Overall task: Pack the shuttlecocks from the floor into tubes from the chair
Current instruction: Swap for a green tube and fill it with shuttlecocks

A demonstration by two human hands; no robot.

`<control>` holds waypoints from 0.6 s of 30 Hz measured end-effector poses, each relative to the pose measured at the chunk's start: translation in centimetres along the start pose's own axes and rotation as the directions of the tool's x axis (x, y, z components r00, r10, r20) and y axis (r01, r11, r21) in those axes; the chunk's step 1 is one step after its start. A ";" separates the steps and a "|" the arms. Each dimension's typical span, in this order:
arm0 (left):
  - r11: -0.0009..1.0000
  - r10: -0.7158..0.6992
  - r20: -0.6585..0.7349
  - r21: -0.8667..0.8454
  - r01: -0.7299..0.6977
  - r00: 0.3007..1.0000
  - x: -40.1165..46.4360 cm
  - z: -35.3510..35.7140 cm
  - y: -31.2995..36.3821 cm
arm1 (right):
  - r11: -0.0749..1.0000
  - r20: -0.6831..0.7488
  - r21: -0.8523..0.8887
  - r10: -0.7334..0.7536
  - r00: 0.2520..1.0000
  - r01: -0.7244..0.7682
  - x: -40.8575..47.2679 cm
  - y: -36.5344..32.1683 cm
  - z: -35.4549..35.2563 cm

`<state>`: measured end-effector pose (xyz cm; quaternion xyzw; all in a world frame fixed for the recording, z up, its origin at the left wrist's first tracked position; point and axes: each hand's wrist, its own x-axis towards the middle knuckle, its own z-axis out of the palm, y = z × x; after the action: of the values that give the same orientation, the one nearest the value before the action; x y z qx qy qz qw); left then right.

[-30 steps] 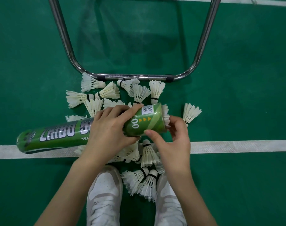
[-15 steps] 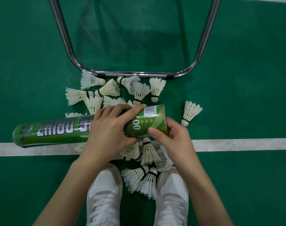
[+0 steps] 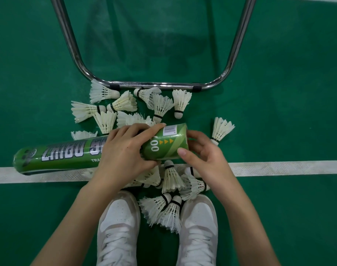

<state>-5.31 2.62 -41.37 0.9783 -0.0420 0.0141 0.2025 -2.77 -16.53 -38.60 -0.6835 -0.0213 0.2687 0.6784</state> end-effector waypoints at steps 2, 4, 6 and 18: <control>1.000 -0.019 0.018 -0.015 0.020 1.000 0.0 0.0 -0.2 | 0.997 -0.075 0.081 -0.012 0.997 0.018 0.0 0.2 -0.8; 1.000 -0.024 0.016 -0.019 0.025 1.000 0.0 0.1 -0.2 | 0.995 -0.172 0.091 -0.027 0.985 0.044 0.2 0.6 -1.9; 1.000 -0.014 0.006 -0.015 0.014 1.000 0.0 0.2 -0.2 | 0.998 -0.270 0.030 -0.047 0.962 0.057 0.9 1.5 -3.1; 1.000 -0.020 0.015 -0.024 0.020 1.000 0.1 0.3 -0.6 | 0.838 -0.545 -0.520 -0.174 0.820 -0.167 7.3 5.2 -9.3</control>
<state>-5.14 3.09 -41.85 0.9763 -0.0339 0.0046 0.2139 5.39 -22.55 -46.55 -0.8960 0.1061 0.0323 0.4299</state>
